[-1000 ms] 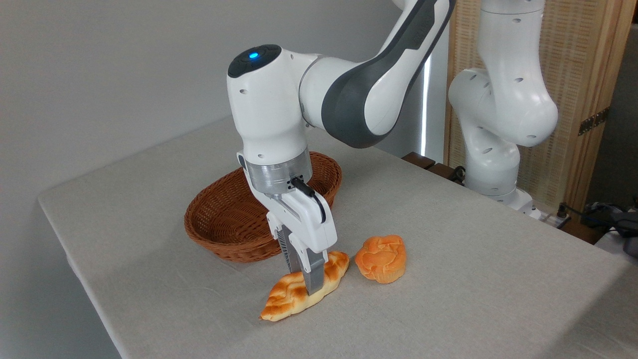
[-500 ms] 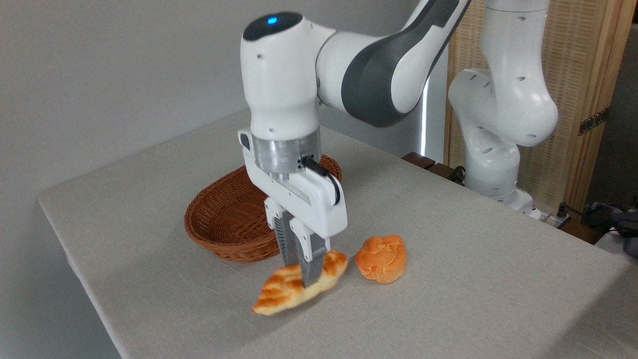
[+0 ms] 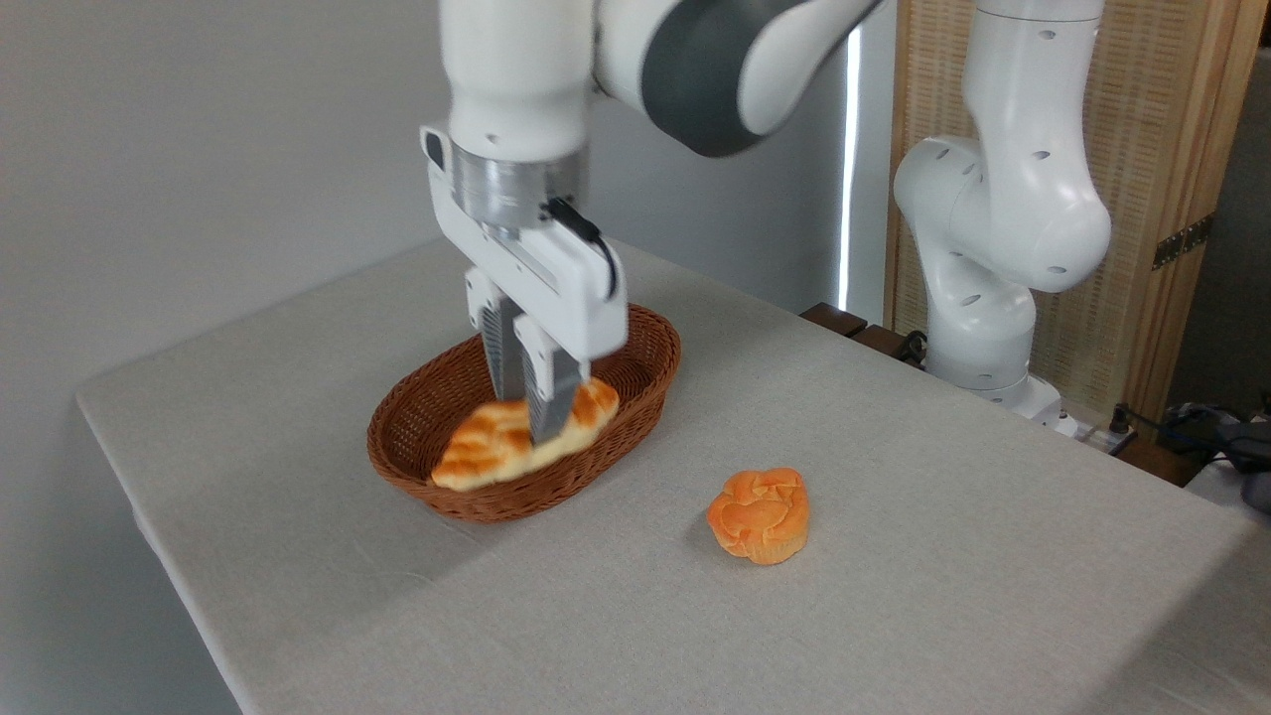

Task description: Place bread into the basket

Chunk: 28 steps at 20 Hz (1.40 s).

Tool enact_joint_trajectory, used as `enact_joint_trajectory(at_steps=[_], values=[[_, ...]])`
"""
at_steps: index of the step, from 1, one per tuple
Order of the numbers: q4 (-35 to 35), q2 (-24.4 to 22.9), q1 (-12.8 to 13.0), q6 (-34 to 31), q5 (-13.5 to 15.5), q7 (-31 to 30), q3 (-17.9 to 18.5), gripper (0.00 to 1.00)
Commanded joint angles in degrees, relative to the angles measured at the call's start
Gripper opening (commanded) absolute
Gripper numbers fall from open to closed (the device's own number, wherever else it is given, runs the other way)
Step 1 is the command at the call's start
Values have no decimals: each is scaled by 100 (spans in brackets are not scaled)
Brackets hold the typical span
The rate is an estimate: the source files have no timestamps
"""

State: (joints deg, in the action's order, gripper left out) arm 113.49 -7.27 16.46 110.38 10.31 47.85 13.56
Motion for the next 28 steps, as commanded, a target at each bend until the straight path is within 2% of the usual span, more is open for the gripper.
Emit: enact_joint_trajectory(at_steps=[1, 3, 4, 5, 6, 15, 17, 21, 23, 26, 28], values=[[-56, -3, 24, -122, 111, -494, -581, 43], [-38, 41, 24, -157, 103, -784, -915, 46], [-47, 67, 24, -166, 85, -951, -995, 60], [-29, 76, 24, -166, 59, -1118, -1074, 89], [-29, 76, 24, -175, 50, -1294, -1162, 100], [-20, 76, 15, -333, 32, -1348, -1189, 100], [-20, 76, 6, -342, -46, -1357, -1189, 100], [-47, 68, -55, -281, -511, -1322, -1110, 100], [-47, 68, -55, -219, -836, -1304, -866, 100], [-56, 50, -55, -70, -908, -1164, -460, 100], [-56, 41, -55, -69, -917, -744, -285, 100]])
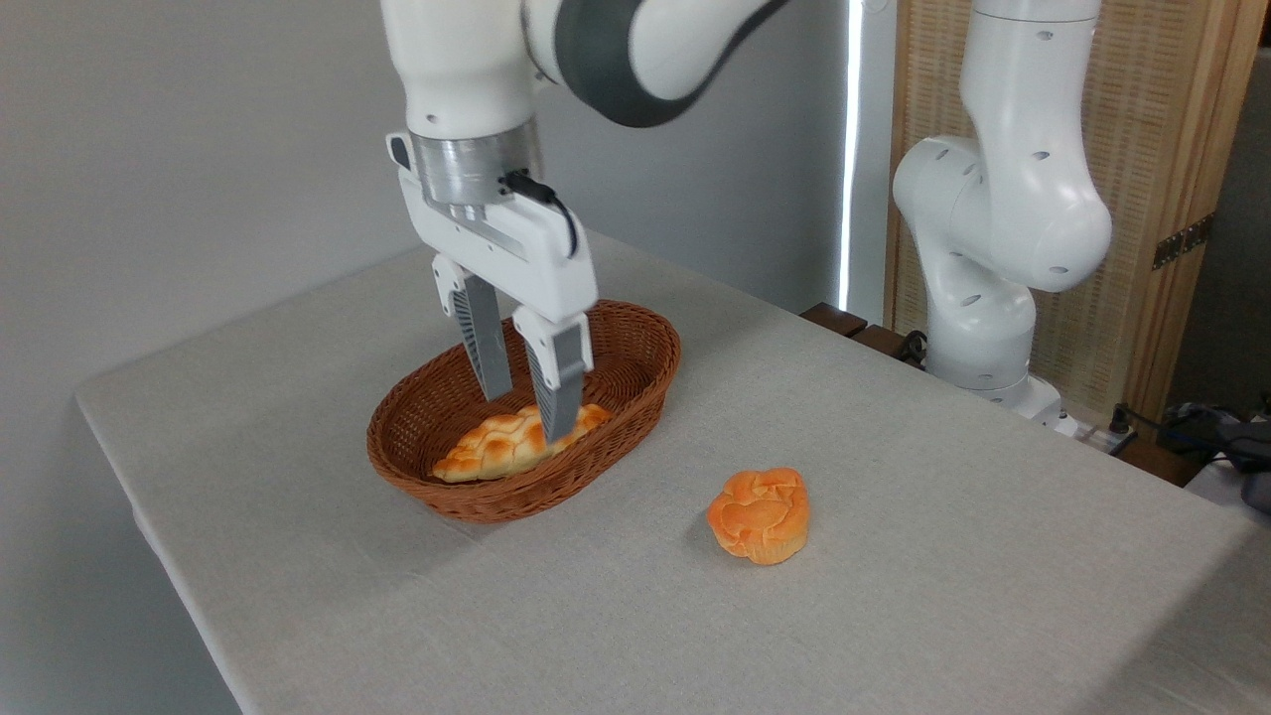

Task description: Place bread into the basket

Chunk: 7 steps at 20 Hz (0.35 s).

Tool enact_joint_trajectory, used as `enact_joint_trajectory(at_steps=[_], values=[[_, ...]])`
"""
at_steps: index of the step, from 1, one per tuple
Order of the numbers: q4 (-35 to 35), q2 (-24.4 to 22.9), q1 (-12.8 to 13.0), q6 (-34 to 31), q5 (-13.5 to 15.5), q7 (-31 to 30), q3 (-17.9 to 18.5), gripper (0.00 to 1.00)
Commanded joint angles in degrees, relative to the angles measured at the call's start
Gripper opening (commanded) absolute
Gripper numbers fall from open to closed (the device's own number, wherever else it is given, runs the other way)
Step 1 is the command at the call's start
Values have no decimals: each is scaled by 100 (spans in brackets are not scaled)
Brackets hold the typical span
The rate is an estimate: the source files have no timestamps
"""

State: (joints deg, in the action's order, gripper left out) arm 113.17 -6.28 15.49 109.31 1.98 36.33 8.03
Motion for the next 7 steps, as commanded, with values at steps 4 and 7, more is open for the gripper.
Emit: enact_joint_trajectory(at_steps=[4, 7], values=[[-23, -93, 41, 3, 5, 981, 673, 100], [-23, -93, 41, -23, 4, 972, 691, 100]])
